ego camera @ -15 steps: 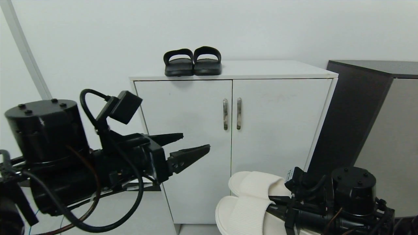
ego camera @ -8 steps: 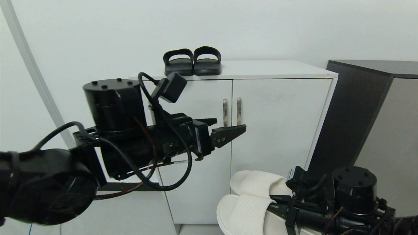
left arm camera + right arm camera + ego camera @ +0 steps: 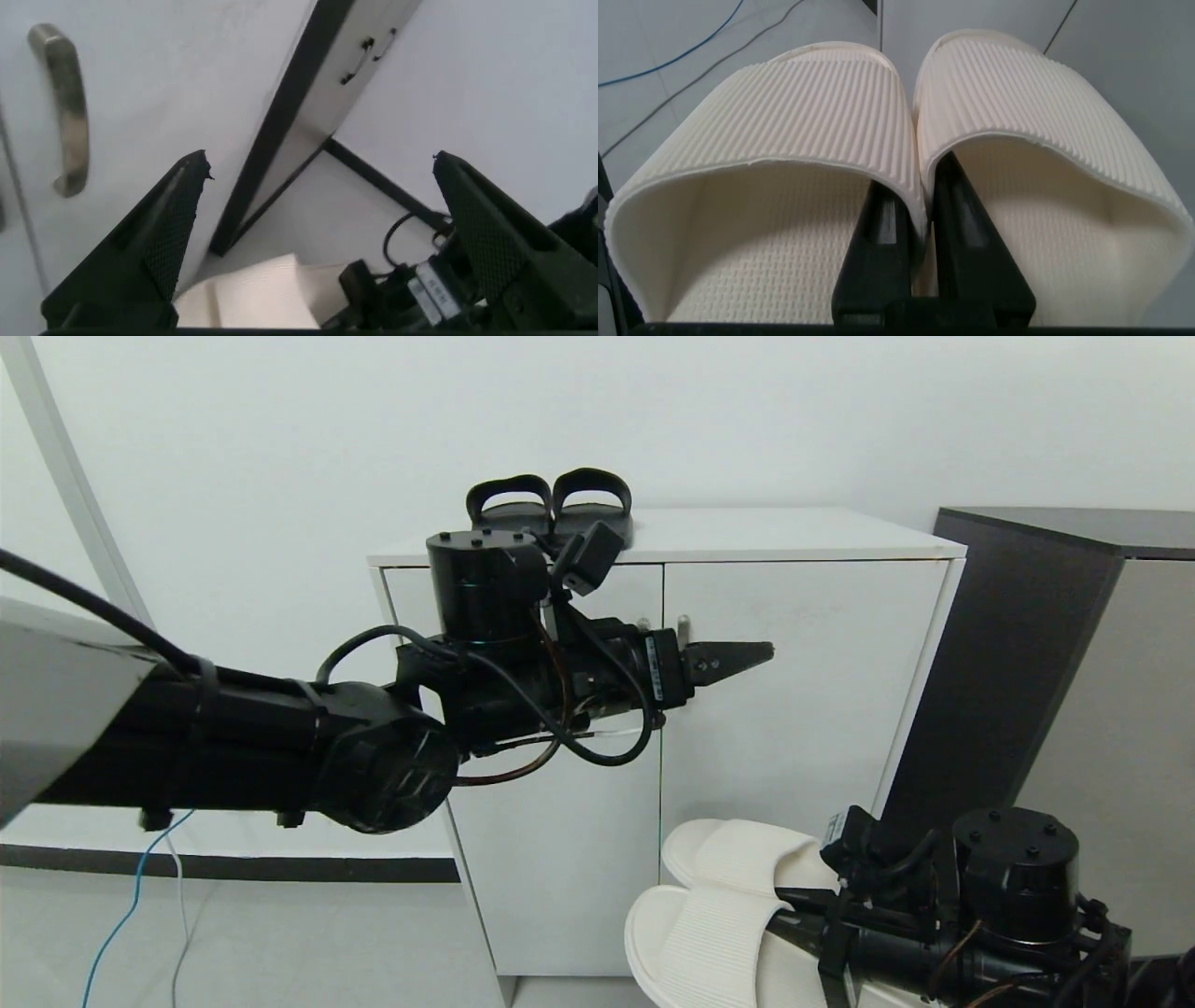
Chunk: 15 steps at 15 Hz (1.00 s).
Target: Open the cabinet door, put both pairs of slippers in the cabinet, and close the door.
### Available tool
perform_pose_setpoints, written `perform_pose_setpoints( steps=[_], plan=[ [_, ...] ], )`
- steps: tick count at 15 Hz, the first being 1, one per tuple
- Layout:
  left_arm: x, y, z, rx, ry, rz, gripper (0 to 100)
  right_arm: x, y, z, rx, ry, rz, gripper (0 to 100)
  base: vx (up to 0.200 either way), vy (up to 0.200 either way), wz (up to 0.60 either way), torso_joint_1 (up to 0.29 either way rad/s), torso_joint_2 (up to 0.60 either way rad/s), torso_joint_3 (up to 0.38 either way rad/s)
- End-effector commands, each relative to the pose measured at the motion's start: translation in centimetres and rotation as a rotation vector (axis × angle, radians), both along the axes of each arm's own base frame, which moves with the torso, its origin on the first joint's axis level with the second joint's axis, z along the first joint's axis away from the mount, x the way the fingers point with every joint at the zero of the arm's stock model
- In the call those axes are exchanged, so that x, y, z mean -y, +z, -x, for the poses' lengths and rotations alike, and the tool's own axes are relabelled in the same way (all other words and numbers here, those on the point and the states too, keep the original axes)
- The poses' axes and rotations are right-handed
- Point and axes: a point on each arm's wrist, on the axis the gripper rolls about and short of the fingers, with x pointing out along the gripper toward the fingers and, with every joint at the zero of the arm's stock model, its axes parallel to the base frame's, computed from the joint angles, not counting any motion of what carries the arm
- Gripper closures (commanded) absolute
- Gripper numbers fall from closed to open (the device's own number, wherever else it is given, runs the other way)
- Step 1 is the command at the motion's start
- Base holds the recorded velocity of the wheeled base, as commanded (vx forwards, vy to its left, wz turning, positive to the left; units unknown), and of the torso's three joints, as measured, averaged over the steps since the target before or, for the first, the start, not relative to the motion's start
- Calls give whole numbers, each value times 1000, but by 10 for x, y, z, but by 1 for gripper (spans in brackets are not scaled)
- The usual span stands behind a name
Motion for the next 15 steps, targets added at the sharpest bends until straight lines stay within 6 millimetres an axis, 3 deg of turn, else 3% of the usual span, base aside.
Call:
perform_pose_setpoints(
  steps=[1, 3, 15],
  plan=[
    [5, -9, -15, -28, 5, 2, 0, 0, 0, 0, 0, 0, 1, 100, 0, 0, 0, 0, 0, 0],
    [1, -13, -31, -48, 42, 15, 0, 1, -1, 0, 0, -3, 3, 100, 0, 0, 0, 0, 0, 0],
    [4, -18, -53, -49, 166, 7, 0, 1, -3, 0, -8, -2, 11, 100, 0, 0, 0, 0, 0, 0]
  ],
)
